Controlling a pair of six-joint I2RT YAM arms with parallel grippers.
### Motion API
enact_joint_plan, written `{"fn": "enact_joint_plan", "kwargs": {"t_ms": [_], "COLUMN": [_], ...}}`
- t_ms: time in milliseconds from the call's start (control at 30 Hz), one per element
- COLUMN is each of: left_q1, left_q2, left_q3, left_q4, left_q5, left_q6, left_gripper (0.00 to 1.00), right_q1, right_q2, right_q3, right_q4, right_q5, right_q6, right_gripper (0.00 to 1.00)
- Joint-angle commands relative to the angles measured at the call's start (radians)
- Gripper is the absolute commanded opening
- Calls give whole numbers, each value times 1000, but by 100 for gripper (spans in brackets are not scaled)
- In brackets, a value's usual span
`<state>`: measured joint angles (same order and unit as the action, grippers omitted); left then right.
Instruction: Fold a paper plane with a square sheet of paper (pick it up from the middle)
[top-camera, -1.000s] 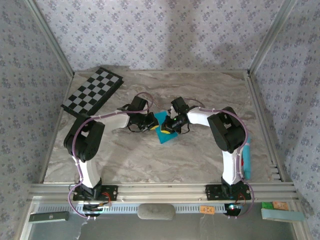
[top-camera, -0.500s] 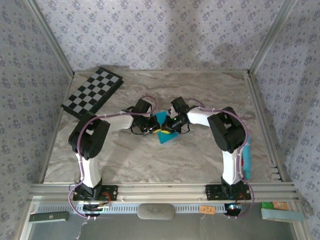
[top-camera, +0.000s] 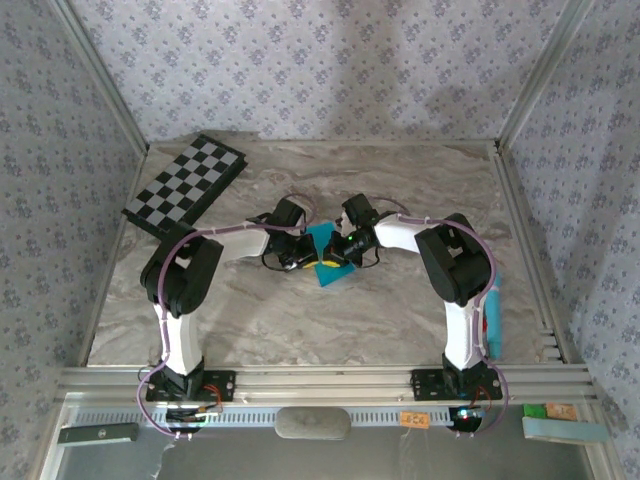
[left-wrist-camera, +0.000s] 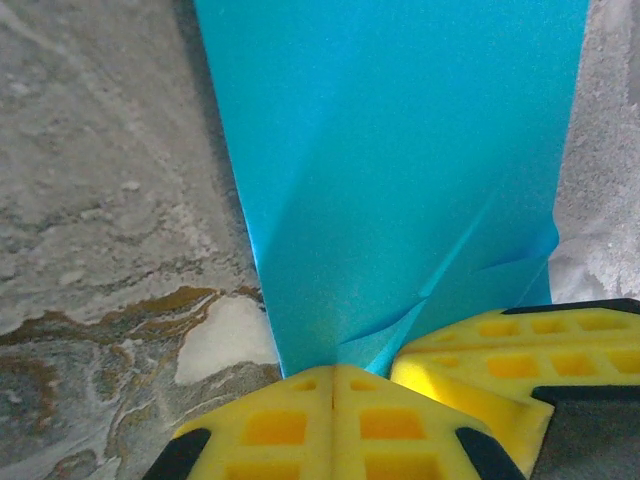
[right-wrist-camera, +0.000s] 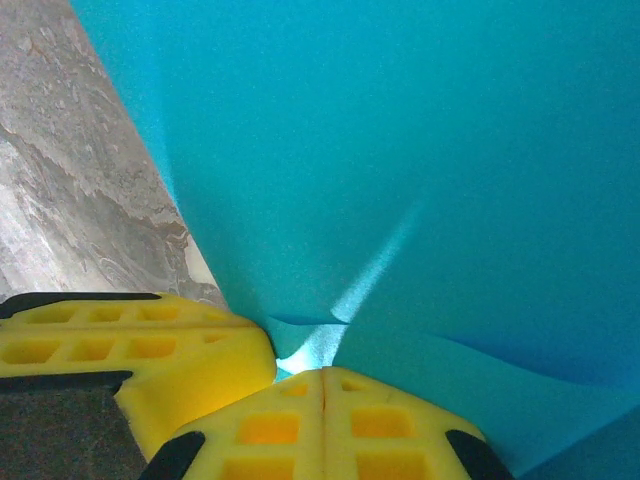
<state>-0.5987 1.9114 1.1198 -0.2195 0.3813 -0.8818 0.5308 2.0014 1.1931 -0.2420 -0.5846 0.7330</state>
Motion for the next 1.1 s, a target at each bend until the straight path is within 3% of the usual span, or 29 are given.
{"fn": "enact_joint_plan", "kwargs": {"t_ms": [0, 400, 1067], "left_q1": [-10, -9, 11], "left_q2": [21, 38, 56], "left_q3": [26, 41, 67], "left_q4": [-69, -144, -163], "left_q5": [-42, -79, -40], "left_q6": [30, 104, 205], "left_gripper": [0, 0, 0], "right_q1": [0, -27, -23], "right_q2": [29, -104, -7], "right_q3": [-9, 19, -9], "right_q4": [-66, -22, -24], "right_q5": [32, 25, -20], "right_q6": [-2, -89, -143], "right_gripper": [4, 6, 6]}}
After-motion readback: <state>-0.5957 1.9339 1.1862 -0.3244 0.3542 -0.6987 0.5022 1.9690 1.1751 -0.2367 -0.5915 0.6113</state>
